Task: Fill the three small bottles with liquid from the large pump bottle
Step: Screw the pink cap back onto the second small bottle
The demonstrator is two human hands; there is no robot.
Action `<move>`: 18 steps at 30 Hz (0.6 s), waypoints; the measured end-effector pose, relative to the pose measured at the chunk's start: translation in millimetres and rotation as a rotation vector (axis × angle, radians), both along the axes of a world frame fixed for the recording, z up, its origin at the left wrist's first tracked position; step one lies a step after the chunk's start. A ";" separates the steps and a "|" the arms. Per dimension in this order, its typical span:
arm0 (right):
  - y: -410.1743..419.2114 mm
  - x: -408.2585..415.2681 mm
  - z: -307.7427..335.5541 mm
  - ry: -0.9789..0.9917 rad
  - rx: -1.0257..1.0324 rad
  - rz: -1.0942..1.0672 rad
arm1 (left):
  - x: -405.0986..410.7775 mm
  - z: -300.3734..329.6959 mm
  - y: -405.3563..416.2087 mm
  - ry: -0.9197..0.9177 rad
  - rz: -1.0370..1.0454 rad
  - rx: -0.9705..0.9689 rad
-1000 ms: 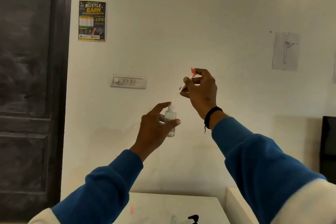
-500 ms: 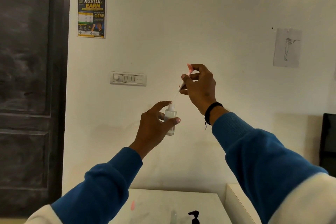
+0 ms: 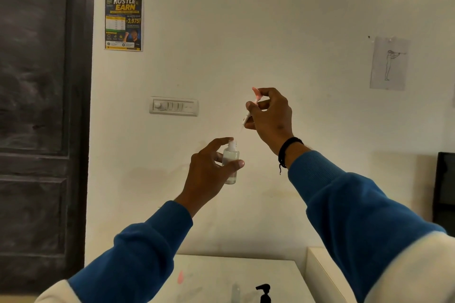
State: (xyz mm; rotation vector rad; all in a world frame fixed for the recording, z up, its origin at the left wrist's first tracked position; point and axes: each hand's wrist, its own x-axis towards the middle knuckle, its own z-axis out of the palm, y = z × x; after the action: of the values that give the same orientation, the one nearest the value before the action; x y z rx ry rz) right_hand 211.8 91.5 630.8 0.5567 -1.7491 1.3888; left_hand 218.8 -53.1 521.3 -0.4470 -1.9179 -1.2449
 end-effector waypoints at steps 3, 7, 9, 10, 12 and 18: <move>-1.9 -1.2 -1.2 0.011 0.007 -0.013 | 0.5 -0.3 -1.2 -0.004 -0.011 -0.002; -5.2 -2.4 -4.1 0.015 0.068 -0.025 | 0.4 0.0 -2.3 -0.007 -0.026 -0.016; -7.6 -3.1 -6.8 0.014 0.095 -0.021 | 0.7 1.2 -2.1 -0.001 -0.023 -0.018; -8.5 -3.7 -7.5 0.013 0.099 -0.019 | 0.8 1.9 -1.9 0.001 -0.023 -0.015; -9.7 -4.1 -8.1 0.018 0.093 -0.018 | 1.4 2.2 -2.2 -0.001 -0.027 -0.010; -7.2 -1.5 -0.2 0.062 -0.050 0.004 | -0.4 -0.4 -6.2 -0.018 -0.036 0.006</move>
State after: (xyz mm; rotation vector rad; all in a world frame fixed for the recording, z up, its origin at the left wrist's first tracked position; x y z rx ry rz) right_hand 210.4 84.3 630.6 0.5711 -1.6605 1.3997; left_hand 218.3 -59.3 520.9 -0.4701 -1.9282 -1.2817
